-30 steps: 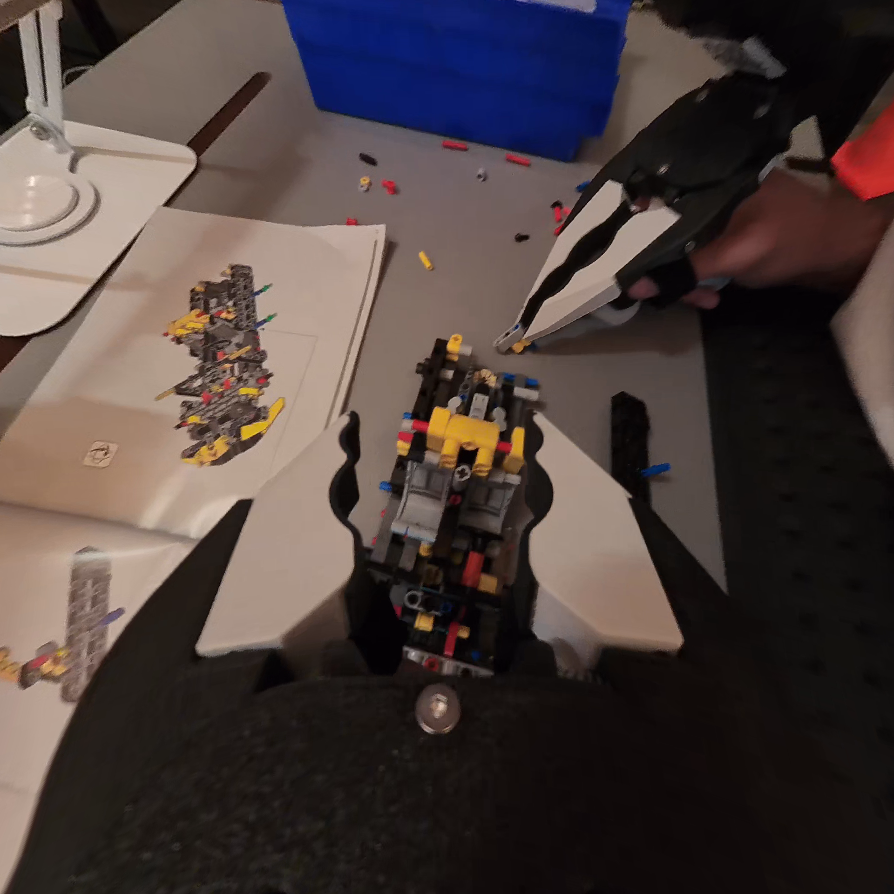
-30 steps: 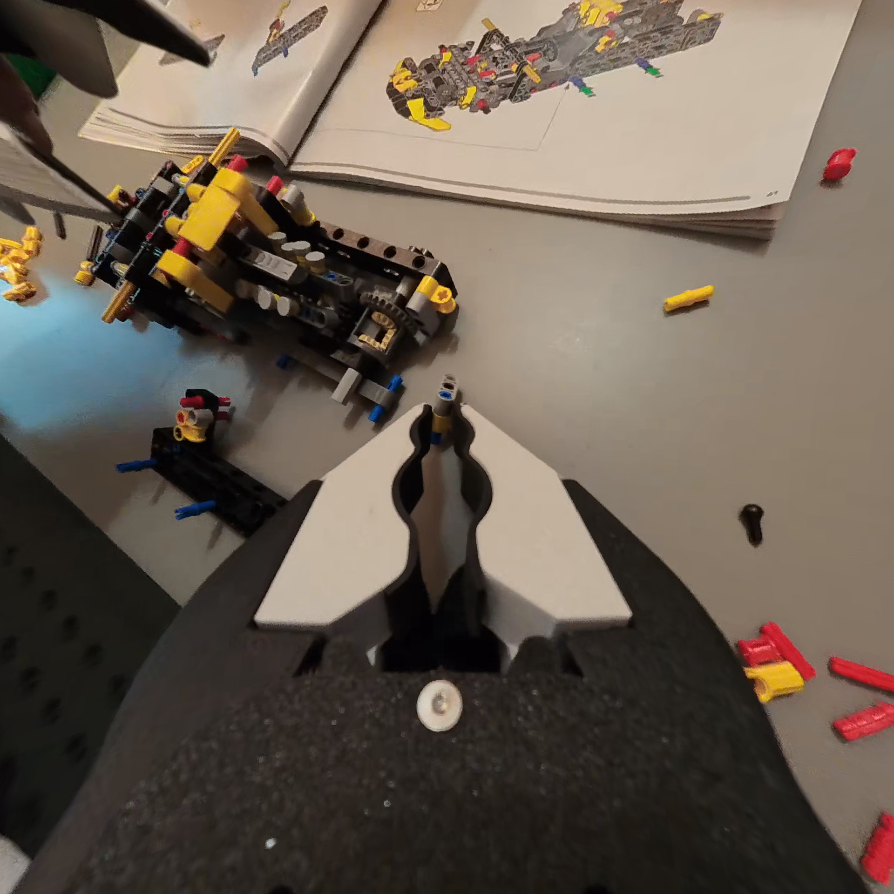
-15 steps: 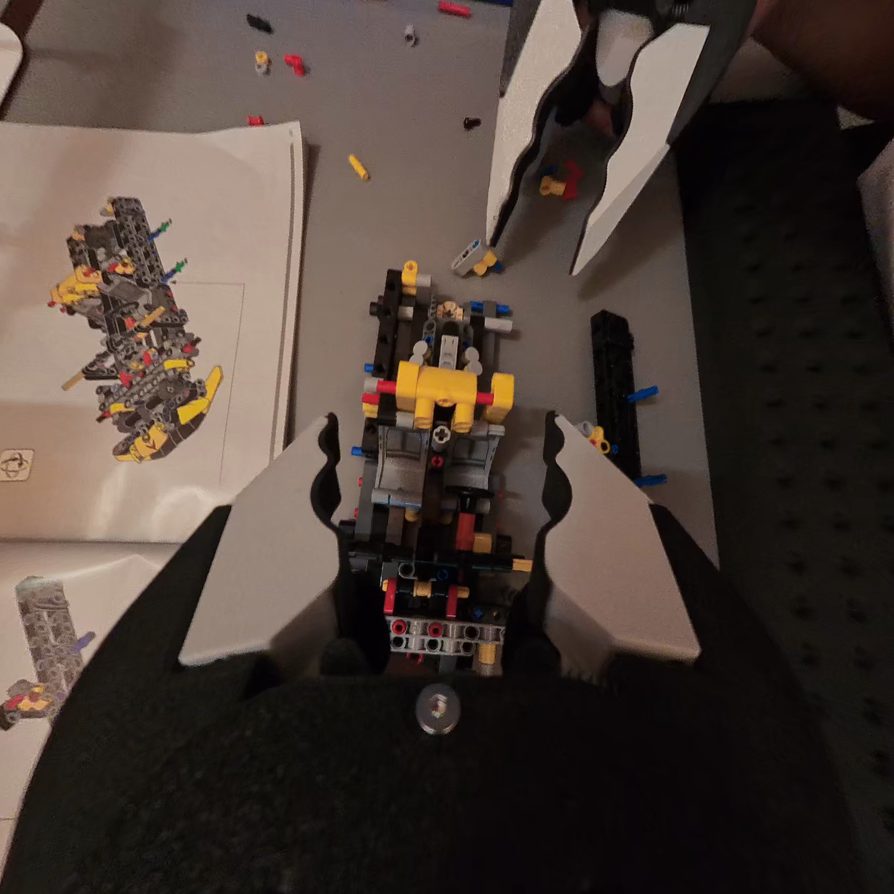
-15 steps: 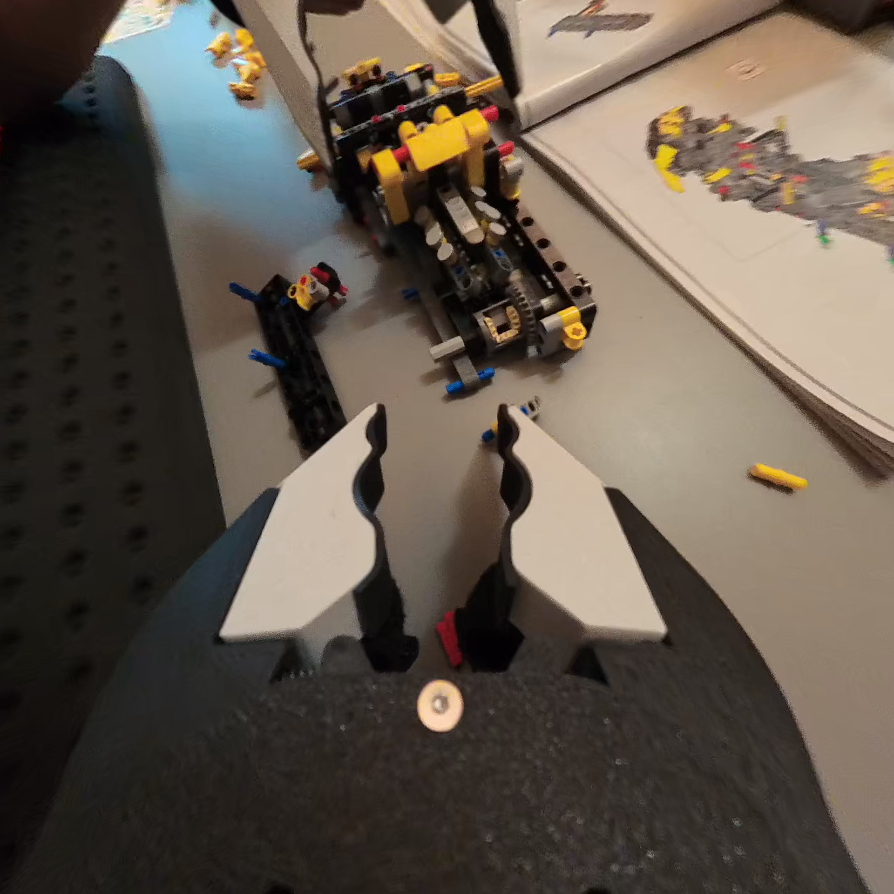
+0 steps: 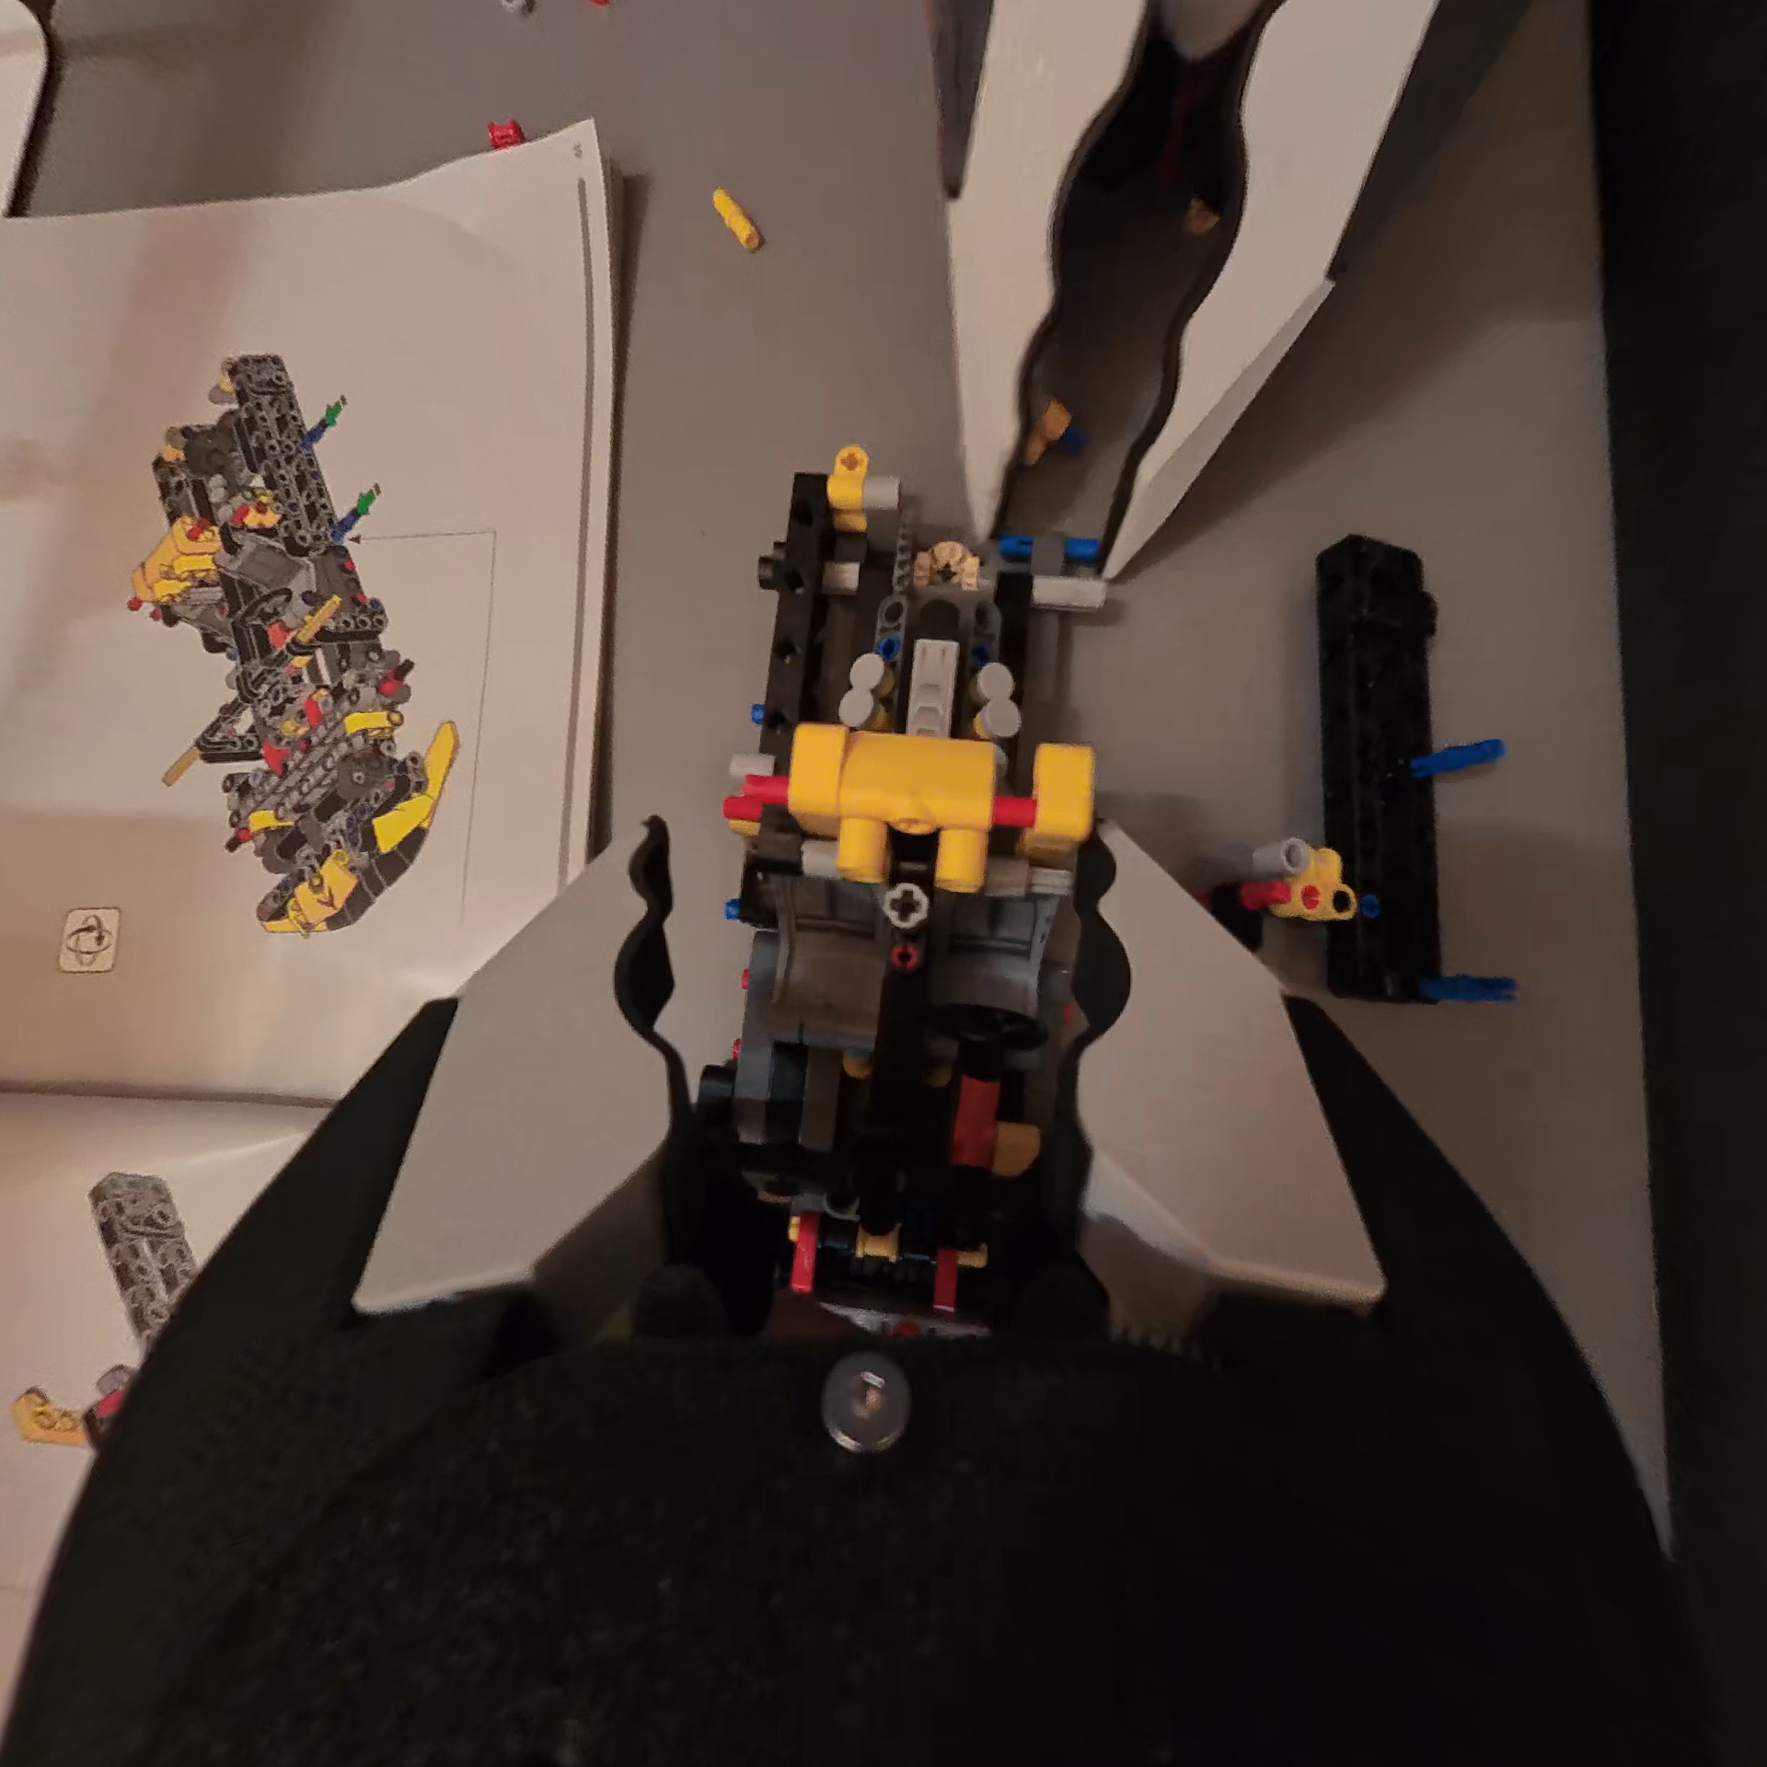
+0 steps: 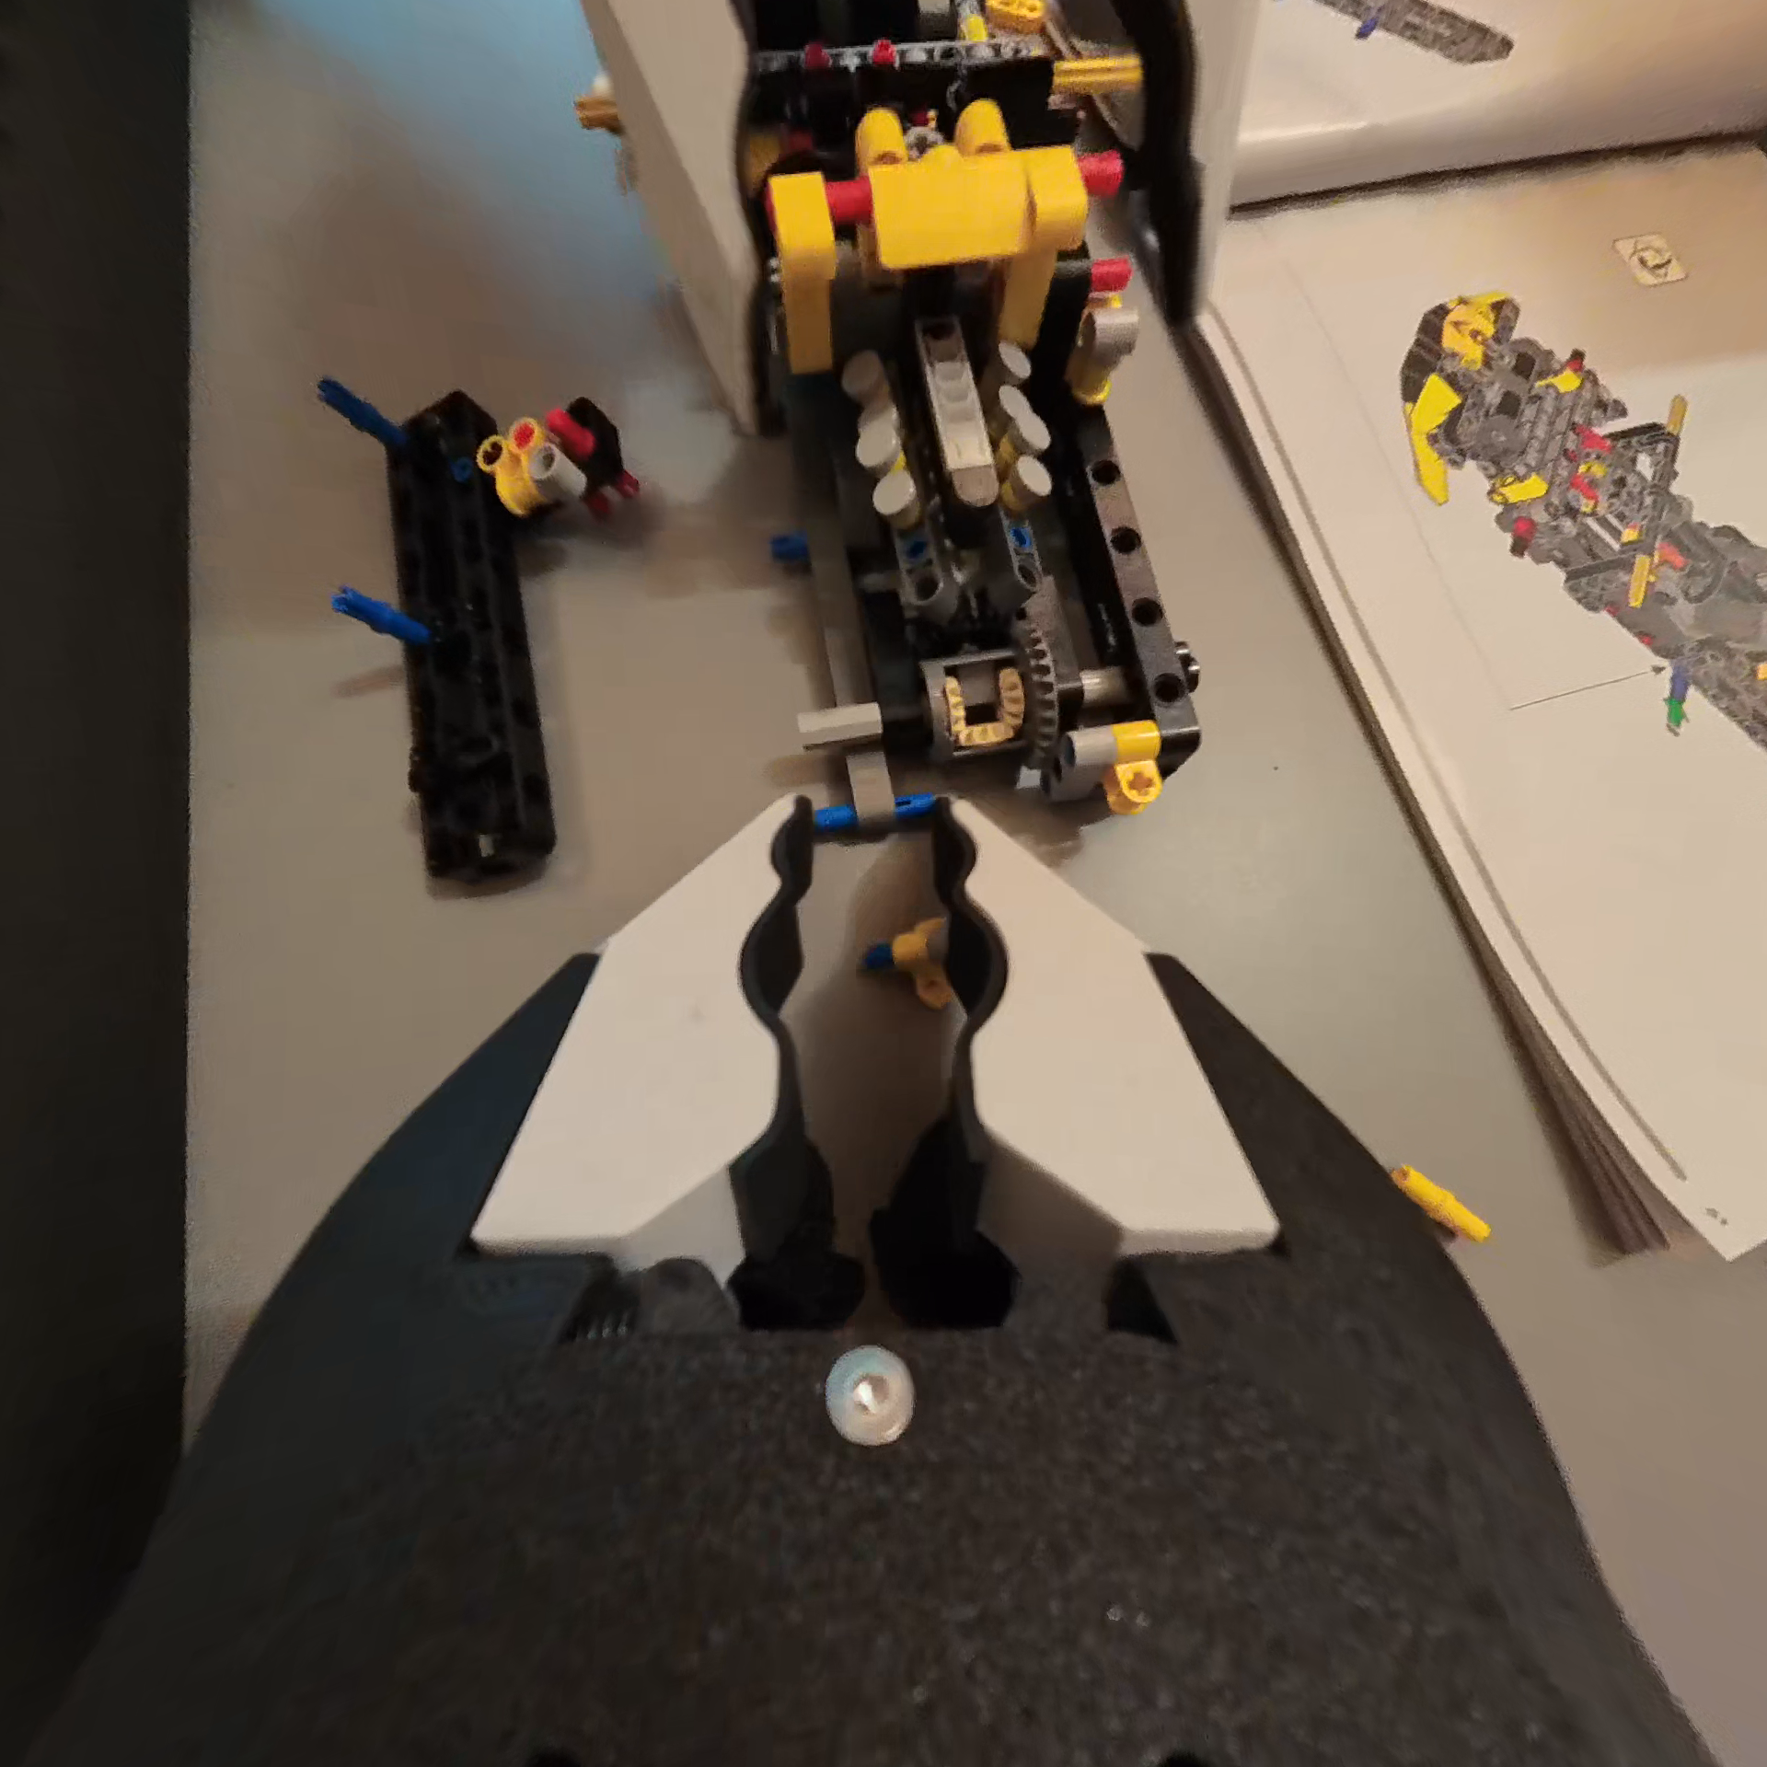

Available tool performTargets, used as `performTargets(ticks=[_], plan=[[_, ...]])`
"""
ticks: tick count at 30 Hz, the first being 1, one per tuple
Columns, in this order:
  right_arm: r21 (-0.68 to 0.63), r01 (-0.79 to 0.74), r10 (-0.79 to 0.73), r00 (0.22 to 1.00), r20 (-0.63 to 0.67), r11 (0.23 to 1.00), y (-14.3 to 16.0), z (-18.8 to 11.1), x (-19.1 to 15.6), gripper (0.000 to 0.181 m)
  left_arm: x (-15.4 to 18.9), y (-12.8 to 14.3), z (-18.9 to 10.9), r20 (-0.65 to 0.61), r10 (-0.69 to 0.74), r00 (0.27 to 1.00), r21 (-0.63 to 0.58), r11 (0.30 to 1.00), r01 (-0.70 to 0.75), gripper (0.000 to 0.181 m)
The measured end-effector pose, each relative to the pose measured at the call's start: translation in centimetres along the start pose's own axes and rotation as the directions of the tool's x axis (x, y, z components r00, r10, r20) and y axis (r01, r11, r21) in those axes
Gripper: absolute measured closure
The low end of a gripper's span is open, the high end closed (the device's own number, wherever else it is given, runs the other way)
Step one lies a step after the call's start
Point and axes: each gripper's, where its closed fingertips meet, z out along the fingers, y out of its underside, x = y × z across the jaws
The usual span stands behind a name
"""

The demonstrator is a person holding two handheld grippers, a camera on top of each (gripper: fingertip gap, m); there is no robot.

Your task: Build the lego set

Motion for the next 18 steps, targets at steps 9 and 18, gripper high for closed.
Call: performTargets(ticks=[9,18], plan=[[-0.003,0.031,-0.031,0.999,0.032,1.000,-0.17,0.09,-0.49,0.154,0.01,0.11,0.89,-0.002,0.018,1.000,-0.042,0.999,-0.018,0.100],[-0.094,-0.049,0.048,0.999,-0.009,0.994,-0.26,0.40,-0.14,0.158,0.05,0.01,1.12,0.045,0.032,0.998,-0.044,0.999,-0.030,0.108]])
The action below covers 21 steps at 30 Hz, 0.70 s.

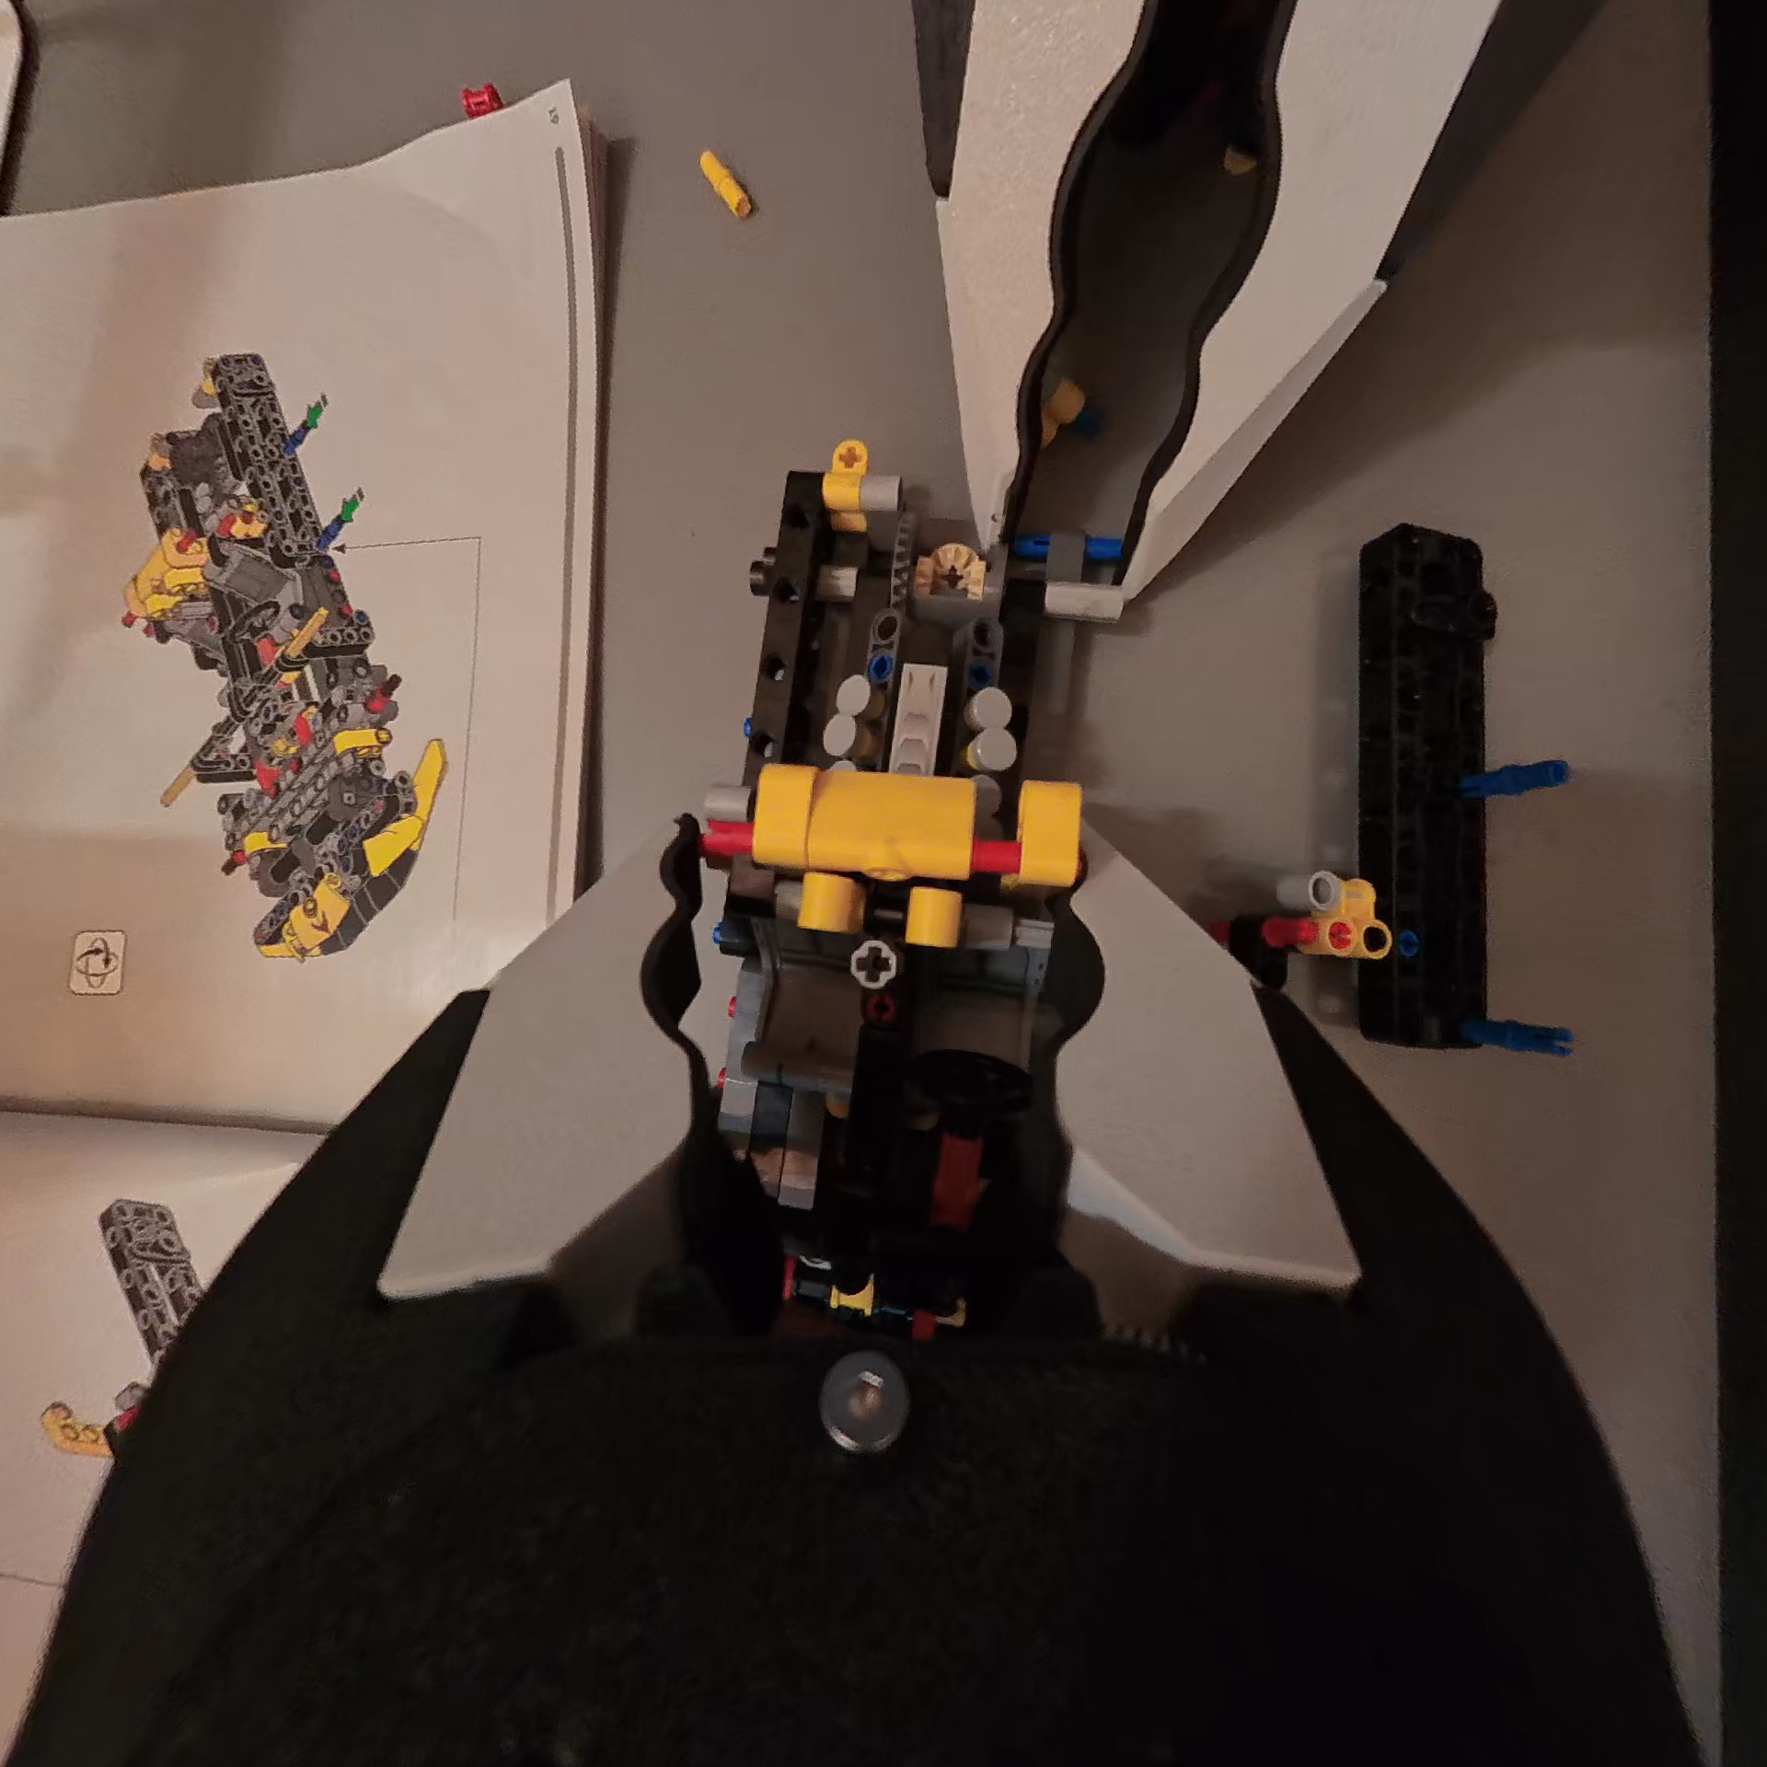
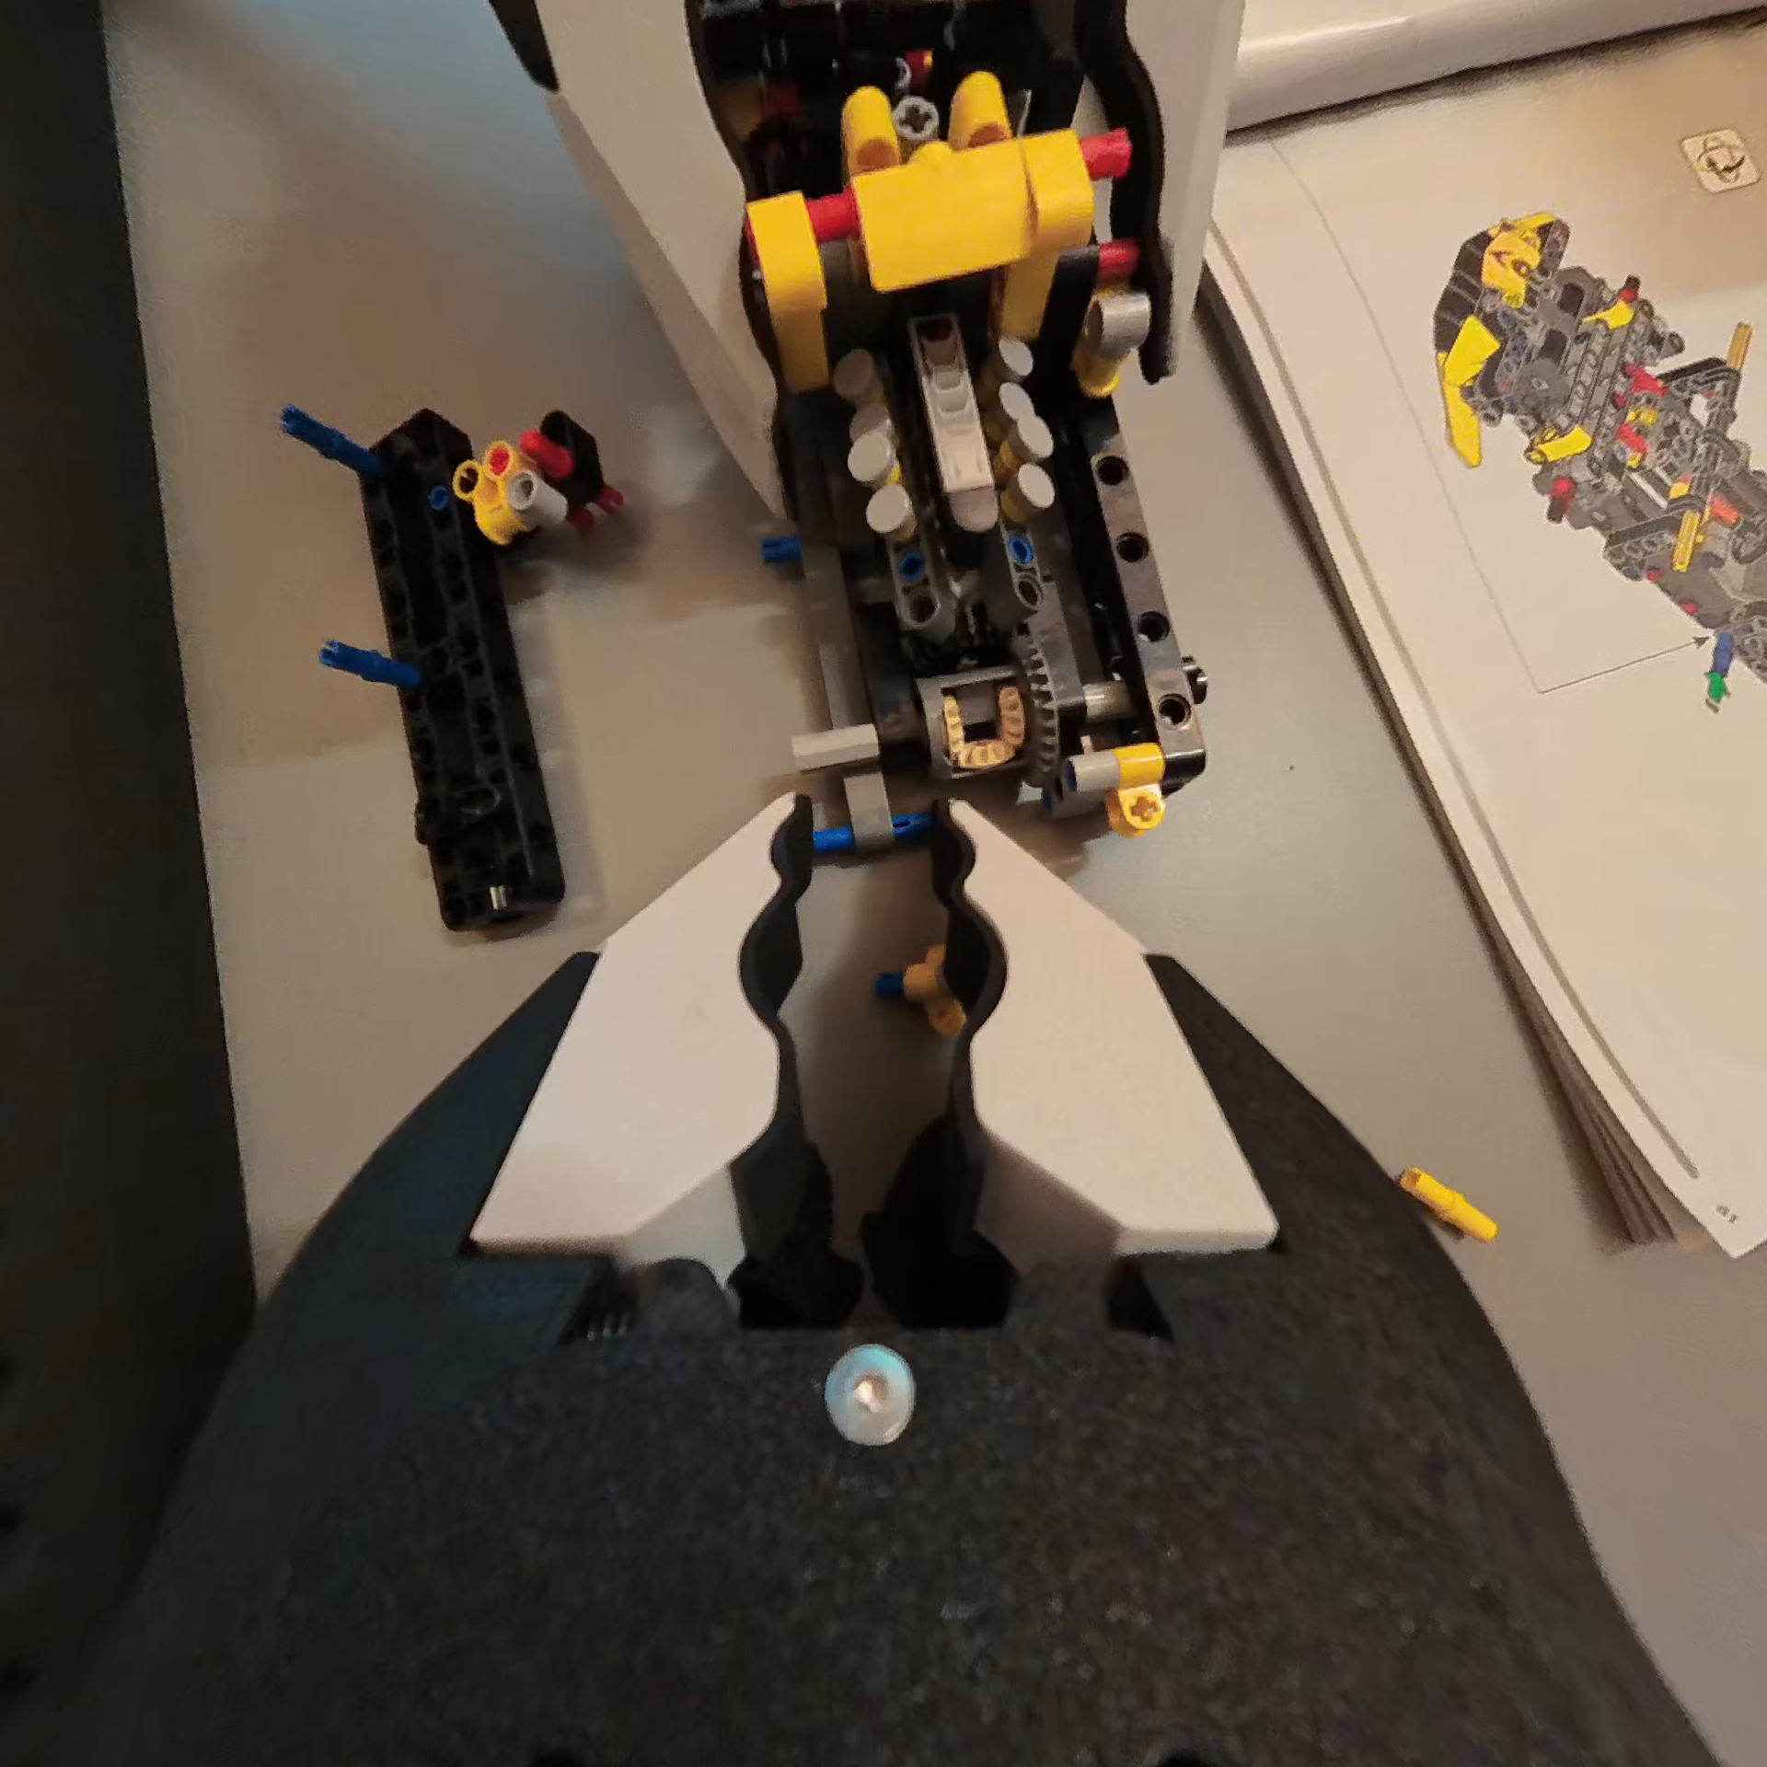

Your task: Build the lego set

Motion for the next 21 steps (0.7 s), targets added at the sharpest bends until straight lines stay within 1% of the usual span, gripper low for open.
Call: performTargets(ticks=[3,5,8,11,13,14,17,21], plan=[[-0.037,-0.029,0.029,1.000,-0.003,0.999,-0.10,0.02,-0.08,0.155,-0.03,-0.01,0.08,0.010,0.003,1.000,-0.003,1.000,-0.003,0.108],[-0.061,-0.038,0.035,0.999,-0.037,0.997,-0.01,0.07,0.36,0.164,-0.04,-0.04,0.13,0.012,0.001,1.000,-0.001,1.000,-0.001,0.108],[-0.088,-0.050,0.046,0.998,-0.046,0.995,0.01,0.06,0.40,0.164,-0.08,-0.04,0.16,0.017,0.002,1.000,-0.002,1.000,-0.002,0.108],[-0.102,-0.042,0.036,0.998,-0.059,0.994,0.08,0.05,0.39,0.165,-0.12,-0.07,0.21,0.022,0.005,1.000,0.001,1.000,-0.005,0.107],[-0.116,-0.004,-0.004,0.998,-0.070,0.993,0.13,0.02,0.32,0.165,-0.18,-0.12,0.28,0.030,0.007,1.000,0.004,1.000,-0.007,0.107],[-0.116,0.007,-0.015,0.998,-0.067,0.993,0.11,0.01,0.21,0.172,-0.31,-0.12,0.33,0.038,0.005,0.999,0.005,1.000,-0.005,0.107],[-0.110,0.034,-0.042,0.996,-0.075,0.993,0.15,0.03,0.22,0.173,-0.30,-0.14,0.36,0.036,0.010,0.999,0.007,1.000,-0.010,0.107],[-0.095,0.027,-0.031,0.998,-0.050,0.995,0.13,0.05,0.13,0.173,-0.28,-0.14,0.38,0.036,0.012,0.999,0.005,1.000,-0.012,0.106]])
